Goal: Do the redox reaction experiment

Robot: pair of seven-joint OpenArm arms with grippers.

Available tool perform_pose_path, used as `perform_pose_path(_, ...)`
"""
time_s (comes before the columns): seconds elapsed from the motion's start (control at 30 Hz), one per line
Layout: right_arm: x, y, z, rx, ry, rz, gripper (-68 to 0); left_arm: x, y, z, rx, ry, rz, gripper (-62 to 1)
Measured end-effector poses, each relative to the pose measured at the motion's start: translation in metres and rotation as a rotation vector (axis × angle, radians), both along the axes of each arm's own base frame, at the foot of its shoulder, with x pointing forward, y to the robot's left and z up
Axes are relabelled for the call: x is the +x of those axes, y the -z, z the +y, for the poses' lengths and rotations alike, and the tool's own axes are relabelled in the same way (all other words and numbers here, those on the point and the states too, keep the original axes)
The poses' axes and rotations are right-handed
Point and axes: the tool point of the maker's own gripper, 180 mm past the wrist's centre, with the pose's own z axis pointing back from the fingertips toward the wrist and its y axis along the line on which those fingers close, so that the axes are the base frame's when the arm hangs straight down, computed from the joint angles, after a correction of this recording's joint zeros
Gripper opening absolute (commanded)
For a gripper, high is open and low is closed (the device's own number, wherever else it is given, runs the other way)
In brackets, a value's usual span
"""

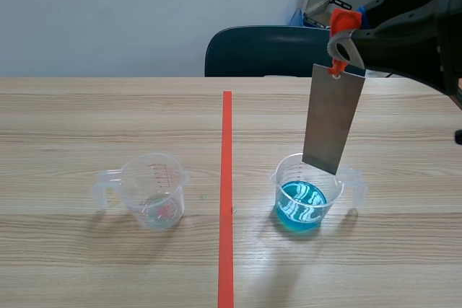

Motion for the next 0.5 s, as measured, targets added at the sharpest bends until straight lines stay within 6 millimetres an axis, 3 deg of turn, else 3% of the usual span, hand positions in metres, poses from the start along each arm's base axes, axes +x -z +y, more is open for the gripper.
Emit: perform_pose_path(0.5, 0.0003, 0.0019, -0.0011, -0.01, 0.004, 0.005, -67.1, 0.0, 0.0, 0.0, 0.0, 0.0, 0.0, 1.4)
